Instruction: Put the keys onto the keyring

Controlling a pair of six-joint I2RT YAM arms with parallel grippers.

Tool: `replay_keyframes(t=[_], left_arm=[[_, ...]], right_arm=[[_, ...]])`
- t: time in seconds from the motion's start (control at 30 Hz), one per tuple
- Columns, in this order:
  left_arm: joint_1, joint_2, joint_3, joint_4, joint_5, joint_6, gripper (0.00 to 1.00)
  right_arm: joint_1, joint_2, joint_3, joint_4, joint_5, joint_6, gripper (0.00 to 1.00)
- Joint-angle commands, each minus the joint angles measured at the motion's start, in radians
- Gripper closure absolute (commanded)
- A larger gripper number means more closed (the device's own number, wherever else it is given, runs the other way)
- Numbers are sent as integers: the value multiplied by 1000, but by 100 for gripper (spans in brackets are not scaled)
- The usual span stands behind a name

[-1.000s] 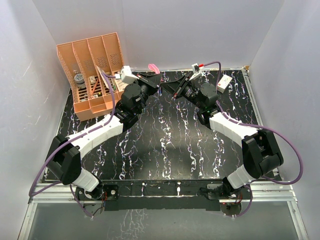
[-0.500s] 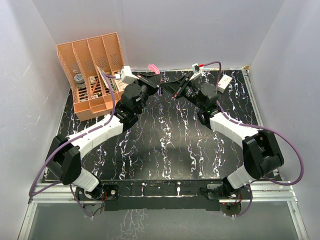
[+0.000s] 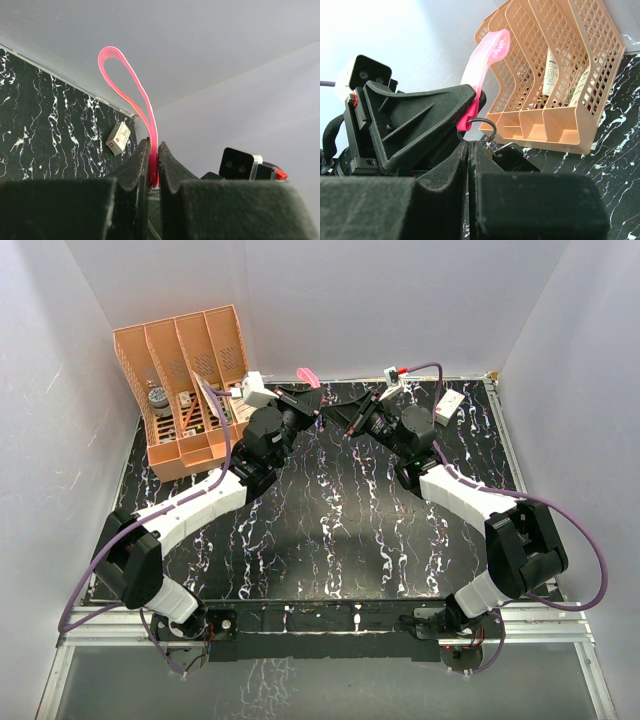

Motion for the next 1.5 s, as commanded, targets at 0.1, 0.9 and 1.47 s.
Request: replay_keyframes(t=[0.1,0.9,1.47], left_arm=[[-5,3,51,26,-4,11,100],[-6,-3,46,29,8,-8,100],[-6,-25,19,33,-5,-11,100]], right_arm=[[-6,-52,15,43,7,3,100],[-6,-43,10,41,16,3,100],[-6,-54,7,35,21,-3,100]])
